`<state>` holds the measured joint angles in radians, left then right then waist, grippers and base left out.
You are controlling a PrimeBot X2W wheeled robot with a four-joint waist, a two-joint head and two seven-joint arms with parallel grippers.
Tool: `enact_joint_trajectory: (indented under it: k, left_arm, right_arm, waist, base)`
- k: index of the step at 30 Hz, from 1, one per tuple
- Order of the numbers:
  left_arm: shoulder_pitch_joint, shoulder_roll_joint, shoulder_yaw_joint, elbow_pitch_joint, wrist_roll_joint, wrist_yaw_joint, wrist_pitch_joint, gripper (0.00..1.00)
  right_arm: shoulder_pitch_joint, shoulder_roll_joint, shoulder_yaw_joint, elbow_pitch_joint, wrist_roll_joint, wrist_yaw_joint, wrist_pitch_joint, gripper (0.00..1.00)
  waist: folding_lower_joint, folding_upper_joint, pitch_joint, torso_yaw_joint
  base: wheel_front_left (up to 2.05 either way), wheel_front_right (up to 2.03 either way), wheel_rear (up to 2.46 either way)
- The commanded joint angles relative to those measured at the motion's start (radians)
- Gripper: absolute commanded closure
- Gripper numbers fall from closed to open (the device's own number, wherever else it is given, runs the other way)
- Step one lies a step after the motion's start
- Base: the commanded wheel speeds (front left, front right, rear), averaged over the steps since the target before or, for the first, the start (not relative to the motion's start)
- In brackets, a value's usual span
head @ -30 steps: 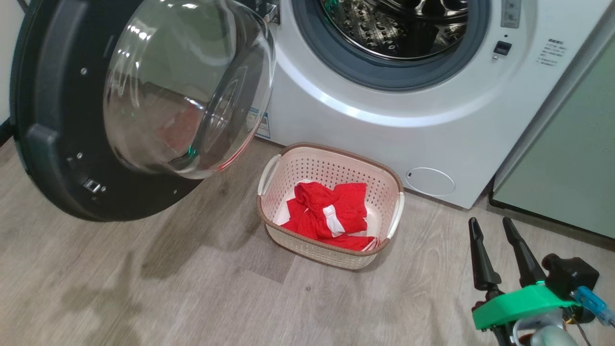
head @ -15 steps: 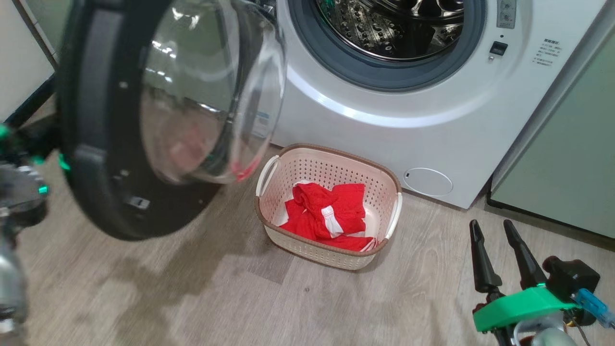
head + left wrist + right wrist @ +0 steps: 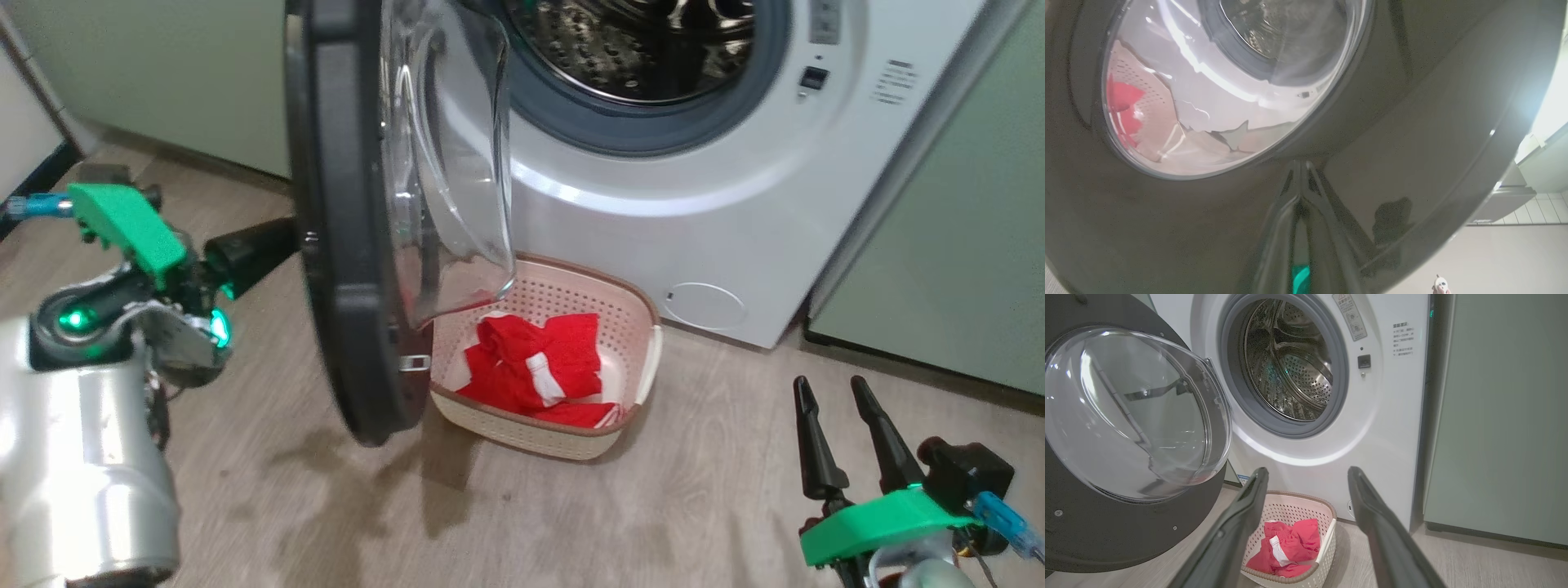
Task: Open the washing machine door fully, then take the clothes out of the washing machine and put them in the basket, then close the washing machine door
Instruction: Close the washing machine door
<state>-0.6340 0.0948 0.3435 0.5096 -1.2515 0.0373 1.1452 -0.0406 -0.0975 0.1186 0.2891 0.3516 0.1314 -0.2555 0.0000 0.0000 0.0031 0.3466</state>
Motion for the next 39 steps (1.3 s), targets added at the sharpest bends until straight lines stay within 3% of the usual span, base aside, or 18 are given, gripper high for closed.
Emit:
enact_joint_trajectory:
  k: [1, 9, 25, 31, 39]
  left_arm:
    - [-0.018, 0.005, 0.005, -0.071, -0.011, 0.006, 0.012, 1.00]
    - [0.027, -0.026, 0.004, -0.120, -0.008, 0.001, -0.071, 1.00]
    - [-0.011, -0.031, 0.024, 0.015, -0.015, -0.081, -0.199, 1.00]
    - [-0.034, -0.030, 0.028, 0.074, -0.024, -0.118, -0.227, 1.00]
    - [-0.026, -0.029, 0.029, 0.108, -0.030, -0.150, -0.253, 1.00]
  right_arm:
    - [-0.023, -0.007, 0.021, -0.026, -0.005, -0.001, -0.006, 0.00]
    - [-0.035, -0.017, 0.019, -0.023, -0.005, -0.001, -0.006, 0.00]
    - [-0.030, -0.023, 0.002, -0.020, -0.003, -0.001, -0.006, 0.00]
    - [-0.025, -0.023, 0.000, -0.020, 0.000, -0.001, -0.006, 0.00]
    - [-0.021, -0.016, -0.006, -0.022, -0.001, -0.001, -0.006, 0.00]
  waist:
    - [0.0000, 0.0000, 0.000, -0.032]
    - [0.0000, 0.0000, 0.006, -0.187]
    - [0.0000, 0.0000, 0.022, -0.472]
    - [0.0000, 0.0000, 0.020, -0.504]
    - [0.0000, 0.0000, 0.006, -0.473]
  base:
    - [0.00, 0.00, 0.00]
    - [0.00, 0.00, 0.00]
    - [0.00, 0.00, 0.00]
    - [0.00, 0.00, 0.00]
    - [0.00, 0.00, 0.00]
